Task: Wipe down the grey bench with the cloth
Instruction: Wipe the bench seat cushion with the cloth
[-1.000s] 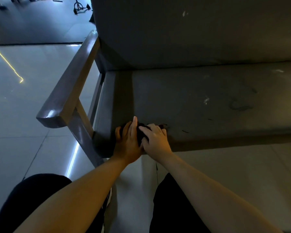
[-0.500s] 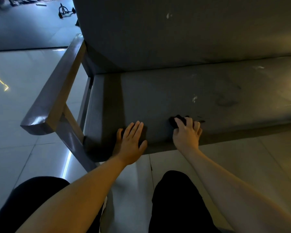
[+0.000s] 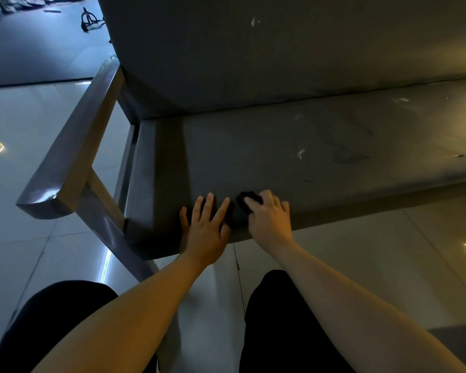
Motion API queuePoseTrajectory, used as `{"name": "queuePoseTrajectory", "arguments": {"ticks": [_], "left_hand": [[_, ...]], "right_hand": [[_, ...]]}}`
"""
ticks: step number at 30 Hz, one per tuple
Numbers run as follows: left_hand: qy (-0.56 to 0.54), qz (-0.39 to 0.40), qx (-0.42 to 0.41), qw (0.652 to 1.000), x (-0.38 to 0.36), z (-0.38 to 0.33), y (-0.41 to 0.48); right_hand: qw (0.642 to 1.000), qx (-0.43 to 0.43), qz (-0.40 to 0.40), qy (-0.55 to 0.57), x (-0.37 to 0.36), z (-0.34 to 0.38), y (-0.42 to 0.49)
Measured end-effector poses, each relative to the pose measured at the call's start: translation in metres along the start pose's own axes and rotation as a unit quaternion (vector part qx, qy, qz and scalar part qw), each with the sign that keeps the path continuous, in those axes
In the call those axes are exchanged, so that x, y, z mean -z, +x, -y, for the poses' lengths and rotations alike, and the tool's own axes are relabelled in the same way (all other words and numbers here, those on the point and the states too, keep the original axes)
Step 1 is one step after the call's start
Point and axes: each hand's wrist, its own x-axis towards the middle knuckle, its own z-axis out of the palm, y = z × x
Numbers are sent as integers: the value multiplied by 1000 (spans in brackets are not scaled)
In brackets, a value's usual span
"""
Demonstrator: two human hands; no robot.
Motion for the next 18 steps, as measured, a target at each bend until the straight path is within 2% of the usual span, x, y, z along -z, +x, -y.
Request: {"name": "queuePoseTrajectory", "arguments": {"ticks": [3,6,9,15,17,18], "left_hand": [[12,4,8,1000,1,-2,1],[14,3,17,1000,1,-4,1],[3,16,25,1000,2,-12,7],[32,2,41,999,-7,-27,6],[5,1,40,999,-5,-28,7],[-7,6,38,999,-3,-29,8]], "right_hand": [[993,-120,-15,-6,13,-37,10],[984,-175,-35,9,10,-33,8],[987,-146,-58,20,-3,2,4],[999,-4,-11,42,-7,16,-10],[1000,4,-17,8,-2,0,-10],[1000,-19,-21,-7,0,-12,-7]]}}
